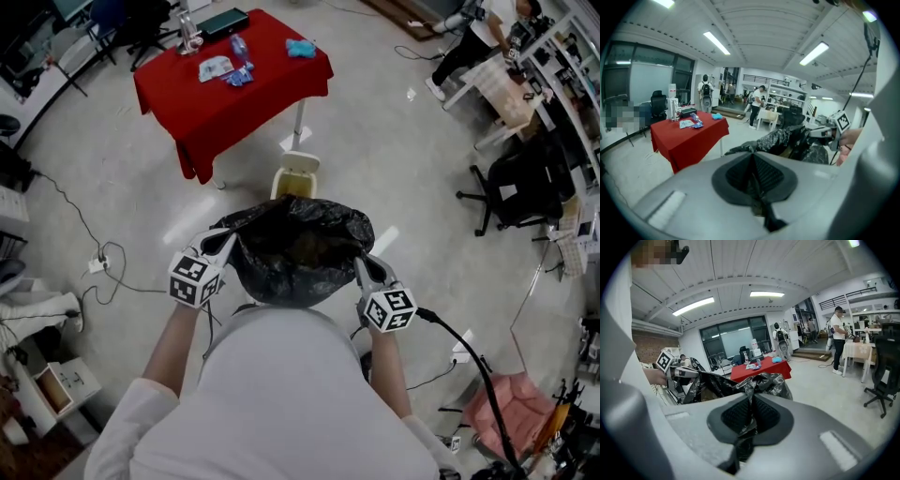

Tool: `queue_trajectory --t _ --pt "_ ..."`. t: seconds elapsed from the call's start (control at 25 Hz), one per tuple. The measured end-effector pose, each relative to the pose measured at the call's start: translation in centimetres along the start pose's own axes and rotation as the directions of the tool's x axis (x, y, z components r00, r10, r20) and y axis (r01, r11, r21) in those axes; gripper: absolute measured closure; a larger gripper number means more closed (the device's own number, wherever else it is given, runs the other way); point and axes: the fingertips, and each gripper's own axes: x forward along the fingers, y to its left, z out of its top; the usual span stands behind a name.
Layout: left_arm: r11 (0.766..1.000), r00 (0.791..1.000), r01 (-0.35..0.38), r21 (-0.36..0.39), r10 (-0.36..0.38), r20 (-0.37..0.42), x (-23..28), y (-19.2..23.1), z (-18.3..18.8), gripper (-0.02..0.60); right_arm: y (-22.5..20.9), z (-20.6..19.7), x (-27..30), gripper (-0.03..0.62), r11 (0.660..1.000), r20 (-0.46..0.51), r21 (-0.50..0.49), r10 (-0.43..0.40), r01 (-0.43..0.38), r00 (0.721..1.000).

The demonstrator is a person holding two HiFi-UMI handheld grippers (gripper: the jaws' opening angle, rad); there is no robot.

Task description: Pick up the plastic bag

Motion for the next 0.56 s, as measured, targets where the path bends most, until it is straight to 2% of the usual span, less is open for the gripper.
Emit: queue_trajectory --t 0.56 --pt "1.000 1.000 -0.016 -0.008 0.016 -0.002 1.9 0.2 0.7 0.575 -2.0 0.7 1.2 0.592 1.000 0.005 -0.001 0.005 -0.005 1.000"
